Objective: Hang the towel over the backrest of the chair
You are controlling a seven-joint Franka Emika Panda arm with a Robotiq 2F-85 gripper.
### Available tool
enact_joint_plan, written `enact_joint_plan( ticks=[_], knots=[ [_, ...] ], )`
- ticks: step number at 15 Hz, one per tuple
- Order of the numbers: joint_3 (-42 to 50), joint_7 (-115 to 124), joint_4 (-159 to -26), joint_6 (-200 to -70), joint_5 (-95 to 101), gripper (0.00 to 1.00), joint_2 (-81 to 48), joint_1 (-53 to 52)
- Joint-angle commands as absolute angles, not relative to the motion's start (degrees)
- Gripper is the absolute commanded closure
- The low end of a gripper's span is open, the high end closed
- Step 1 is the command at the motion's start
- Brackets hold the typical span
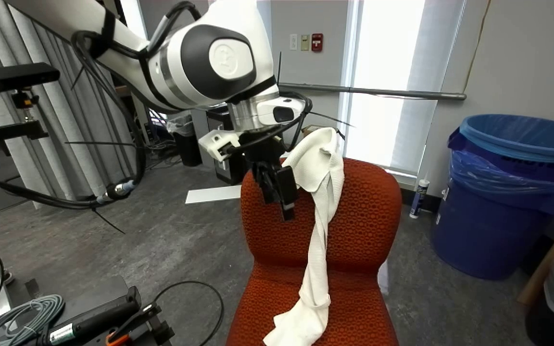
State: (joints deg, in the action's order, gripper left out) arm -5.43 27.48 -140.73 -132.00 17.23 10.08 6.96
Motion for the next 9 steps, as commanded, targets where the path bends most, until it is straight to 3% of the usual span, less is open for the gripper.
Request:
enact_joint_plan(
  ticks=[1,9],
  knots=[
    [-3.01,23.89,-136.79,-140.56,22.05,0.0,1.92,6.68],
    [-0.31,12.88,-127.42,-154.82,23.43,0.0,-13.43,2.7]
  ],
)
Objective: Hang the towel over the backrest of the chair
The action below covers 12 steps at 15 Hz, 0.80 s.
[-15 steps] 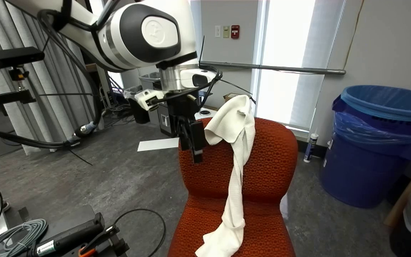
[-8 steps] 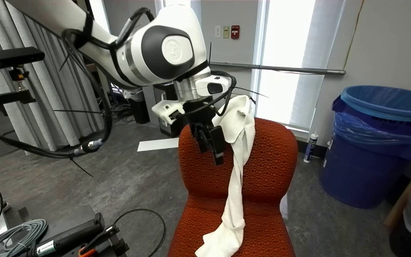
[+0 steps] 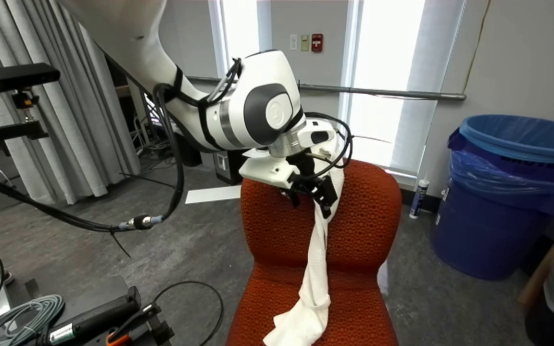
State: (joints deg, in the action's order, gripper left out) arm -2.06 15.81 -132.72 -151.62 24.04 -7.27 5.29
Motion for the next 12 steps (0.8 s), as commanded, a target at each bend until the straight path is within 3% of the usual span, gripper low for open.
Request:
enact_joint_plan(
  ticks=[1,12],
  knots=[
    [0.04,12.84,-125.54,-155.48,23.27,0.0,-15.64,1.95],
    [3.76,9.92,-108.2,-157.46,22.07,0.0,-33.58,-4.92]
  ],
)
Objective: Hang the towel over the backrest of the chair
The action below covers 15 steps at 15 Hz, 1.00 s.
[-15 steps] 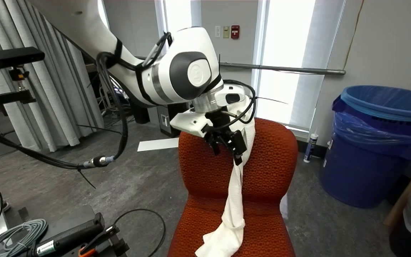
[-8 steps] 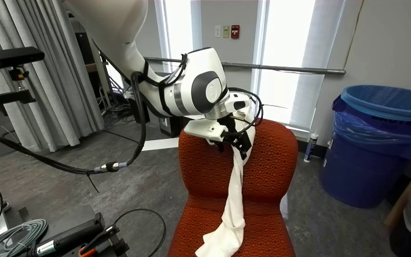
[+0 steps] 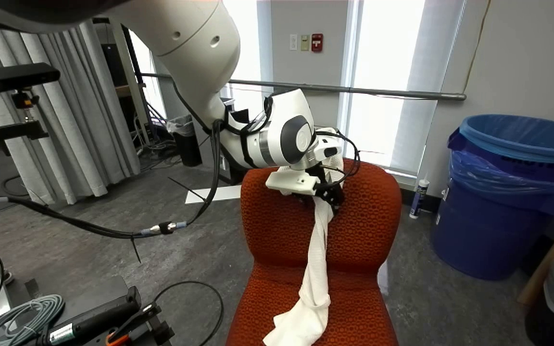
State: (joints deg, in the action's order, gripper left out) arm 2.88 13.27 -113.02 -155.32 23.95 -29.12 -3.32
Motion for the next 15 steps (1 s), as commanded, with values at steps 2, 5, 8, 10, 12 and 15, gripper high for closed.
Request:
enact_joint_plan(
  ticks=[2,5,8,10,12,15],
  knots=[
    [3.16,8.07,-106.73,-158.64,20.95,0.0,-35.45,-5.09],
    [2.93,5.95,-104.82,-159.95,19.32,0.0,-38.1,-5.34],
    [3.33,4.59,-102.96,-160.07,17.77,0.05,-39.79,-5.04],
    [3.26,3.21,-102.25,-160.33,16.62,0.29,-39.86,-4.05],
    [3.66,2.65,-101.59,-160.66,15.9,0.39,-40.08,-3.81],
    [2.08,1.18,-101.63,-160.28,13.28,0.66,-39.12,-2.26]
  ],
)
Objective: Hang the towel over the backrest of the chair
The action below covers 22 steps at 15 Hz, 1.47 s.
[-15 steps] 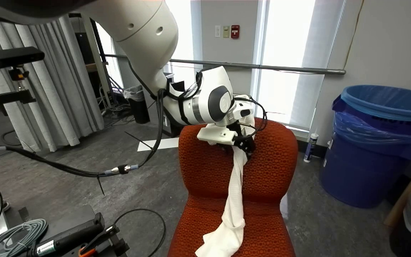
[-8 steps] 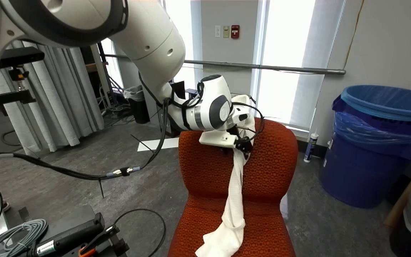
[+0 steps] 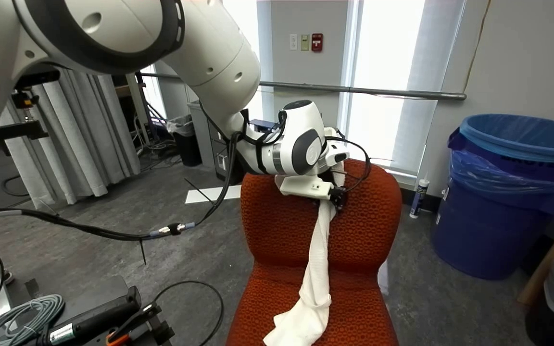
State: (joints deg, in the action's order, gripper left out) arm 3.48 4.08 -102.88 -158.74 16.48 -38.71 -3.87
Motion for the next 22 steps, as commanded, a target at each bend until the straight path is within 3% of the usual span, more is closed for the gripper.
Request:
enact_joint_plan(
  ticks=[1,4,14,22],
  knots=[
    [1.52,0.66,-101.66,-160.12,12.23,0.76,-38.85,-1.81],
    [-0.93,-1.03,-102.31,-159.38,8.51,1.0,-37.17,-0.09],
    [-6.6,-8.29,-100.79,-152.04,-0.79,1.0,-24.49,4.45],
    [-2.51,-0.85,-82.38,-141.41,3.11,1.0,-26.14,-1.34]
  ],
)
